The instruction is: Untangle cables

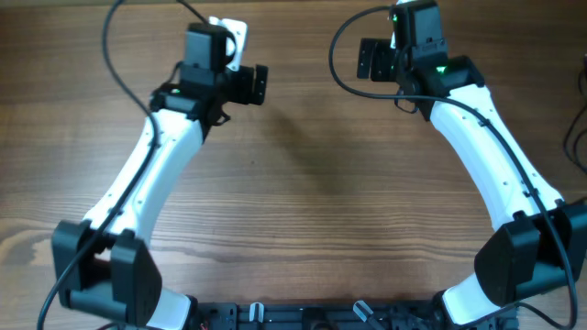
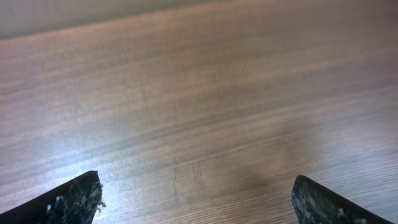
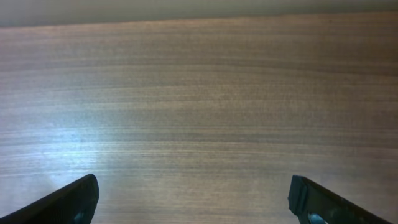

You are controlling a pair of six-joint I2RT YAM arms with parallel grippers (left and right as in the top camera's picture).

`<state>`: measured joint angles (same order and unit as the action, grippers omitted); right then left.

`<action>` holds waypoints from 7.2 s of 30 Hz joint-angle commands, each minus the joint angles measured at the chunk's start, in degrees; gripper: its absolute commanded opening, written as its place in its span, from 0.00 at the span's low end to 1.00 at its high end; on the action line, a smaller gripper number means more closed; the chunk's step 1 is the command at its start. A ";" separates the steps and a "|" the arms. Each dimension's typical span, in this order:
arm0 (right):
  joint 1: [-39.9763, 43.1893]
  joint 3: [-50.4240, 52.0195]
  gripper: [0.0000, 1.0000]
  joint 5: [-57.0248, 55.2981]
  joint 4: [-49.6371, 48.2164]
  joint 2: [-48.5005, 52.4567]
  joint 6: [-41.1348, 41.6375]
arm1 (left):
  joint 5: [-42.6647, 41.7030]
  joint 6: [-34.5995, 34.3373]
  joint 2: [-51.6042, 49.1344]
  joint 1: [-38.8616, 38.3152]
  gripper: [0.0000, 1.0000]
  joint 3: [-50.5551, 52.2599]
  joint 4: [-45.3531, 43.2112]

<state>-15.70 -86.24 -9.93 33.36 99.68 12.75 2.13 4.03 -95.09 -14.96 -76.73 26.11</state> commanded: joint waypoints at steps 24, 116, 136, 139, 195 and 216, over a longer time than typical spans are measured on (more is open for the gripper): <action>-0.20 3.28 1.00 -0.37 -1.11 -0.52 0.07 | 5.03 -4.55 -0.98 -0.52 1.00 0.00 -2.67; -0.20 3.28 1.00 -0.39 -0.74 -0.52 0.09 | 4.83 -4.50 9.84 -0.52 1.00 0.72 2.36; -0.20 3.28 1.00 -0.39 -0.72 -0.52 0.11 | 4.83 -5.01 54.58 5.42 1.00 46.45 -13.53; -0.20 3.28 1.00 -0.37 -0.74 -0.52 0.09 | 4.81 -6.51 60.98 6.36 1.00 51.17 -13.55; -0.20 3.28 1.00 -0.39 -0.74 -0.52 0.09 | -2.16 -19.30 94.90 15.50 1.00 76.39 -21.75; -0.20 3.28 1.00 -0.37 -0.74 -0.52 0.09 | -1.86 3.04 94.92 15.50 1.00 76.39 -21.75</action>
<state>-15.70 -83.26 -9.98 32.73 99.68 13.58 0.73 5.63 -0.73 0.14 -0.69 4.27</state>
